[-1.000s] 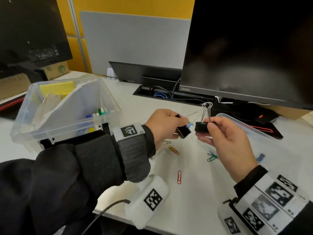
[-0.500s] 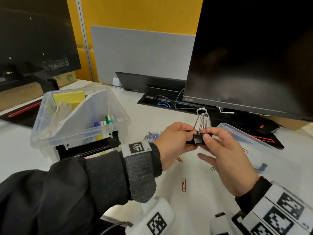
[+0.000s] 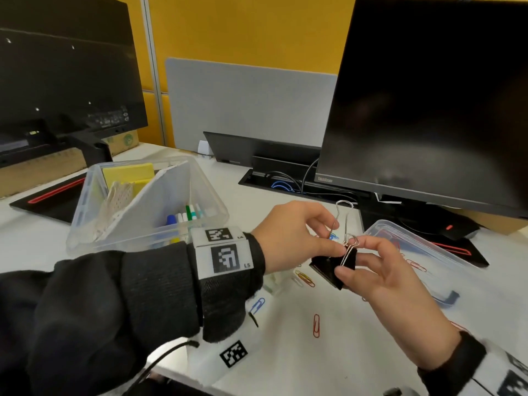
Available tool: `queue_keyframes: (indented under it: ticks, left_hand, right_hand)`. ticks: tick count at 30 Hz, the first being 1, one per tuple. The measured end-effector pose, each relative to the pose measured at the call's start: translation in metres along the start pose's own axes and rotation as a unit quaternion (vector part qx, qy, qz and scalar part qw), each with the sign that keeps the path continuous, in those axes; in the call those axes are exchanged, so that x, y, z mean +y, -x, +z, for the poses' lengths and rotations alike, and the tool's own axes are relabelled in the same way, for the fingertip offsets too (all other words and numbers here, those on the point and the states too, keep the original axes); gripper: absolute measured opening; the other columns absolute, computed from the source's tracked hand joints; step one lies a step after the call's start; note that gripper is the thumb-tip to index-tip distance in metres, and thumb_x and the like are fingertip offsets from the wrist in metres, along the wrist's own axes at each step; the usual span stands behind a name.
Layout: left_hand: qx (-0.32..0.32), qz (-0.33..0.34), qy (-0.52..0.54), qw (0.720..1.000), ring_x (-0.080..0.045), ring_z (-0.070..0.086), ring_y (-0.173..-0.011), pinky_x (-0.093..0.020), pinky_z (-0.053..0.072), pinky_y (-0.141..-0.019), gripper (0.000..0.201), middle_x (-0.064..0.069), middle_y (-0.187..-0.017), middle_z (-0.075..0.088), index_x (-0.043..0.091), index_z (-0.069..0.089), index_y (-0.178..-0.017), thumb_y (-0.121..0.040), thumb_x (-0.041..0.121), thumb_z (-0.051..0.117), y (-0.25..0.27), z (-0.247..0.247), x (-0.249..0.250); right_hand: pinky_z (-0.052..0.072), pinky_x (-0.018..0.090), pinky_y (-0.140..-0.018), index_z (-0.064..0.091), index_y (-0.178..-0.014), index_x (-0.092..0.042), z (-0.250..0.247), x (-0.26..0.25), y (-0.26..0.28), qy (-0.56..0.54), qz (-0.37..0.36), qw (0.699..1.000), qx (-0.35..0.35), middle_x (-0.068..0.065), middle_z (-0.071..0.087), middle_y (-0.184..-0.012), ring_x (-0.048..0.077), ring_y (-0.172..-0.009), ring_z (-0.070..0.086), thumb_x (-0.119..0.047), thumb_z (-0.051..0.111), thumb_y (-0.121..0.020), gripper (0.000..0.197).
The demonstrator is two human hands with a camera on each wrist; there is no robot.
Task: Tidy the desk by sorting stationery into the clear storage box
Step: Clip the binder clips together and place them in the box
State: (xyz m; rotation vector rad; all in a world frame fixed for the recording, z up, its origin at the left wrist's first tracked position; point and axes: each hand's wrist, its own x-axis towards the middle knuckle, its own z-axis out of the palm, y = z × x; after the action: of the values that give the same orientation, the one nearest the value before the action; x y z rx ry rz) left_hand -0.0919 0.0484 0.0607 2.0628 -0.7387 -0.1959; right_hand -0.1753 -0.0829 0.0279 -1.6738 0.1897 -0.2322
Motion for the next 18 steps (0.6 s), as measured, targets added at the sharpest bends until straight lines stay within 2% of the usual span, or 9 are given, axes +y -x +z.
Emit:
queue_keyframes:
  ticks: [3,7,9,13,16,18]
  left_hand:
    - [-0.019,-0.004,0.003,1.0,0.002,0.05,-0.055,-0.016,0.039,-0.059,0.036,0.013,-0.078,0.061,0.028,0.065,-0.098,-0.067,0.029,0.081,-0.0047,-0.0036,0.005]
    - [-0.052,-0.01,-0.012,0.998,0.0,0.052,-0.053,-0.012,0.043,-0.049,0.028,0.011,-0.074,0.06,0.021,0.067,-0.095,-0.07,0.024,0.08,-0.007,-0.0014,0.0062]
    - [-0.057,-0.022,0.012,0.998,0.0,0.054,-0.049,-0.012,0.045,-0.046,0.023,0.009,-0.07,0.061,0.016,0.069,-0.094,-0.073,0.022,0.077,-0.0077,-0.0004,0.0054]
    - [-0.047,-0.05,0.04,0.997,-0.006,0.06,-0.06,-0.02,0.052,-0.06,0.018,0.006,-0.07,0.064,0.014,0.071,-0.09,-0.074,0.019,0.077,-0.0096,0.0012,0.0021]
    - [-0.051,-0.074,0.057,0.994,-0.009,0.061,-0.065,-0.023,0.054,-0.067,0.022,0.004,-0.074,0.065,0.011,0.071,-0.094,-0.073,0.014,0.077,-0.0096,0.0027,0.0004]
    - [-0.057,-0.084,0.061,0.993,-0.009,0.061,-0.069,-0.022,0.053,-0.07,0.027,0.006,-0.076,0.064,0.012,0.07,-0.098,-0.071,0.011,0.078,-0.0099,0.0026,0.001]
  right_hand:
    - [0.048,0.006,-0.055,0.054,-0.102,-0.02,0.0,-0.0008,0.0019,0.039,-0.009,0.999,-0.007,0.003,0.066,-0.095,0.004,-0.061,0.068,0.0,0.063,-0.081,0.031]
    - [0.046,0.005,-0.053,0.061,-0.103,-0.014,-0.0012,-0.0015,0.0013,0.041,-0.013,0.999,-0.012,0.004,0.066,-0.095,0.003,-0.061,0.068,0.001,0.062,-0.081,0.026]
    - [0.05,0.008,-0.057,0.062,-0.105,-0.011,-0.0017,0.0003,0.0004,0.033,-0.009,0.999,-0.014,0.008,0.067,-0.098,0.006,-0.066,0.069,0.001,0.062,-0.082,0.027]
    - [0.056,0.015,-0.063,0.063,-0.106,-0.009,-0.0032,0.0028,-0.0003,-0.013,0.014,0.999,-0.028,0.012,0.067,-0.101,0.018,-0.078,0.072,0.001,0.064,-0.079,0.029]
    - [0.057,0.016,-0.063,0.063,-0.103,-0.008,-0.0055,0.0055,-0.0017,-0.023,0.019,0.999,-0.027,0.013,0.066,-0.098,0.016,-0.071,0.072,0.006,0.061,-0.08,0.027]
    - [0.056,0.015,-0.06,0.063,-0.1,-0.006,-0.0078,0.0072,-0.0044,-0.047,0.028,0.998,-0.012,0.016,0.066,-0.096,0.015,-0.065,0.072,0.006,0.056,-0.084,0.022]
